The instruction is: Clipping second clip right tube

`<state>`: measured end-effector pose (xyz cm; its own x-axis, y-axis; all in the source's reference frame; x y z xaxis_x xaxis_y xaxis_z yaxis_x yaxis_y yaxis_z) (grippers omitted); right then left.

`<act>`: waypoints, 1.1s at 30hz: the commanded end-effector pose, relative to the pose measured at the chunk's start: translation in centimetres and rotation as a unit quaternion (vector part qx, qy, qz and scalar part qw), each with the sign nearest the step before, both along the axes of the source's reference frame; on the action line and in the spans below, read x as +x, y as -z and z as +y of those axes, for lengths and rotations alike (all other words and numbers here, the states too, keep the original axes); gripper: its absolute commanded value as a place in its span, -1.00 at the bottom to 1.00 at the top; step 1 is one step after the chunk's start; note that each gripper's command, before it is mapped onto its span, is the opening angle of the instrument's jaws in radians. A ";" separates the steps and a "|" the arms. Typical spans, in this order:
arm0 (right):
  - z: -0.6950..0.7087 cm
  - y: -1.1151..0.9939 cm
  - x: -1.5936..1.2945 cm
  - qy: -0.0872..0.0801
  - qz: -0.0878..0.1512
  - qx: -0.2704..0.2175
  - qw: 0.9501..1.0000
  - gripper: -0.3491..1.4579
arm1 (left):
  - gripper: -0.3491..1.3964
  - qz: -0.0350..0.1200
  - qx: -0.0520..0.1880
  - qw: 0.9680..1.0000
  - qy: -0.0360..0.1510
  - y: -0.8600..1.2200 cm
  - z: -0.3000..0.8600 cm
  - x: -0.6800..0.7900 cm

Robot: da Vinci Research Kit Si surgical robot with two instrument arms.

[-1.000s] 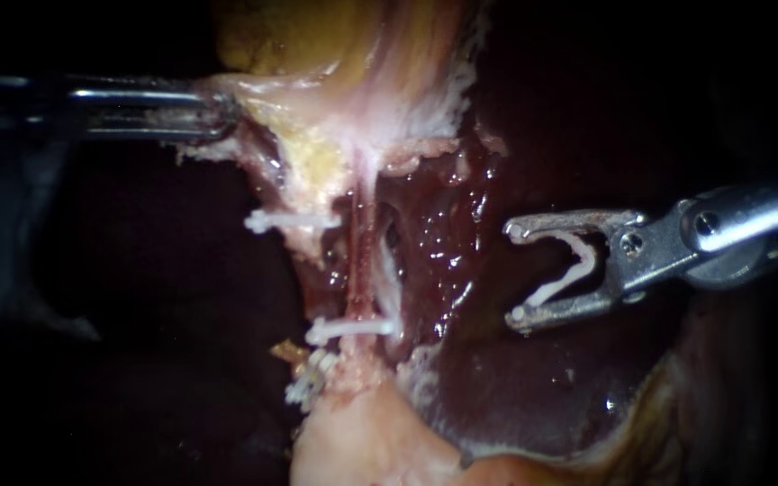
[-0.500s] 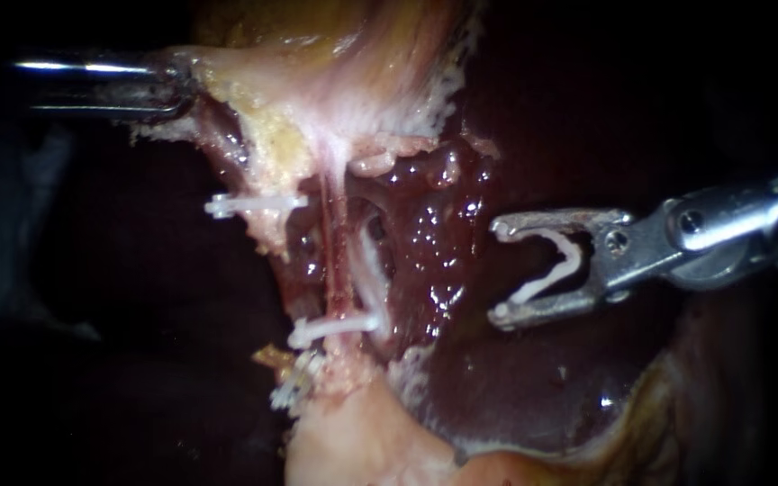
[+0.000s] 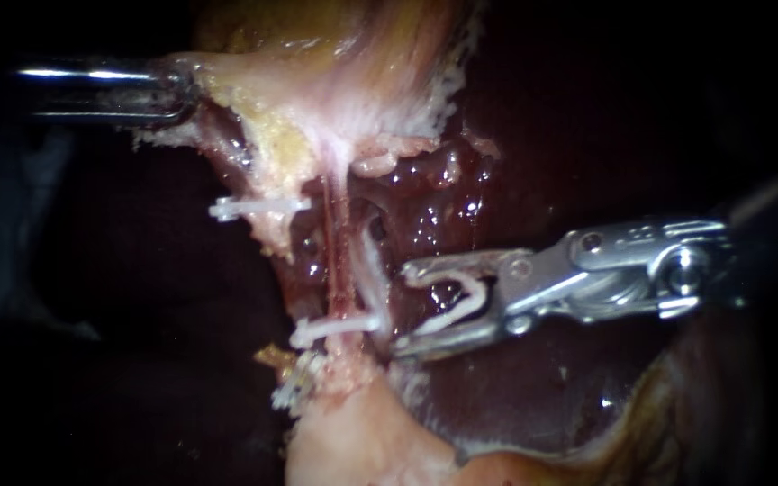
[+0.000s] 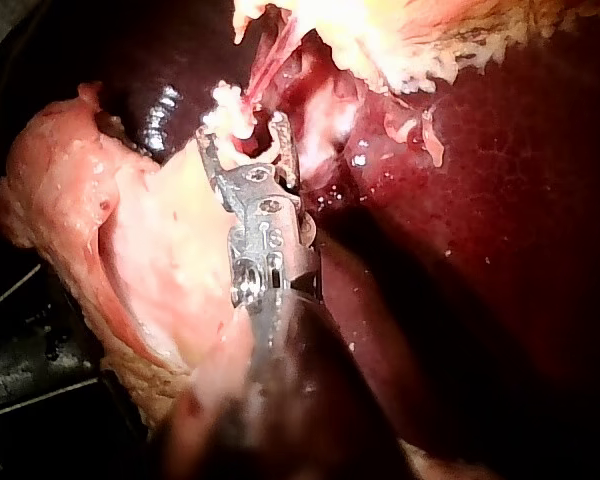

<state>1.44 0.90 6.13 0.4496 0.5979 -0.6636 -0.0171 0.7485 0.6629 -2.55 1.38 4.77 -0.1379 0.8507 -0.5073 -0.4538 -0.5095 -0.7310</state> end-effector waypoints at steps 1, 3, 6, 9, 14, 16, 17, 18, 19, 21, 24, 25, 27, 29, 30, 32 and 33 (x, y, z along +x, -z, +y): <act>-0.01 -0.02 0.06 -0.002 0.003 0.003 1.000 -0.08 | -1.00 0.000 0.000 1.000 0.000 0.00 0.00 0.00; -0.01 -0.07 0.18 -0.009 0.006 0.011 1.000 -0.08 | -1.00 0.000 0.000 1.000 0.000 -0.01 0.00 0.00; -0.01 -0.12 0.30 -0.016 0.014 0.020 1.000 -0.07 | -1.00 0.000 0.000 1.000 0.000 -0.01 -0.01 0.00; -0.01 -0.15 0.36 -0.017 0.023 0.028 0.999 -0.07 | -1.00 0.000 -0.001 1.000 0.000 -0.02 -0.01 0.00; -0.02 -0.17 0.45 -0.019 0.039 0.046 0.998 -0.08 | -1.00 -0.001 -0.002 1.000 0.001 -0.04 -0.01 0.00; -0.02 -0.18 0.49 -0.019 0.042 0.049 0.998 -0.08 | -1.00 -0.001 -0.002 1.000 0.001 -0.04 -0.02 0.00; -0.02 -0.18 0.50 -0.020 0.044 0.049 0.998 -0.08 | -1.00 -0.001 -0.002 1.000 0.001 -0.04 -0.02 0.00; -0.01 -0.19 0.51 -0.020 0.043 0.052 0.998 -0.08 | -1.00 -0.001 -0.002 1.000 0.001 -0.04 -0.02 0.00; -0.01 -0.19 0.52 -0.021 0.046 0.052 0.997 -0.08 | -1.00 -0.001 -0.002 1.000 0.001 -0.04 -0.02 0.00; -0.01 -0.19 0.53 -0.022 0.049 0.055 0.997 -0.08 | -1.00 -0.001 -0.002 1.000 0.001 -0.04 -0.02 0.00; -0.02 -0.19 0.54 -0.021 0.057 0.062 0.996 -0.08 | -1.00 0.000 -0.002 1.000 0.000 -0.05 -0.02 0.00; -0.02 -0.18 0.54 -0.017 0.062 0.063 0.996 -0.08 | -1.00 0.000 -0.002 1.000 0.000 -0.05 -0.02 0.00; -0.05 -0.15 0.54 -0.013 0.073 0.067 0.995 -0.08 | -1.00 0.001 -0.002 1.000 0.000 -0.06 -0.02 0.00; -0.10 -0.10 0.54 -0.004 0.086 0.079 0.993 -0.08 | -1.00 0.001 -0.002 1.000 0.001 -0.06 -0.02 0.00; -0.13 -0.06 0.54 0.000 0.095 0.083 0.992 -0.08 | -1.00 0.001 -0.002 1.000 0.001 -0.06 -0.02 0.00; -0.19 0.01 0.55 0.012 0.104 0.090 0.990 -0.09 | -1.00 0.001 -0.002 1.000 0.001 -0.06 -0.02 0.00; -0.23 0.06 0.56 0.021 0.111 0.091 0.989 -0.09 | -1.00 0.001 -0.002 1.000 0.001 -0.06 -0.02 0.00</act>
<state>2.02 0.64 6.04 0.3305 0.7005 -0.6325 0.1856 0.6089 0.7712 -2.55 1.36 4.83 -0.1381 0.8487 -0.5105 -0.4562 -0.5120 -0.7278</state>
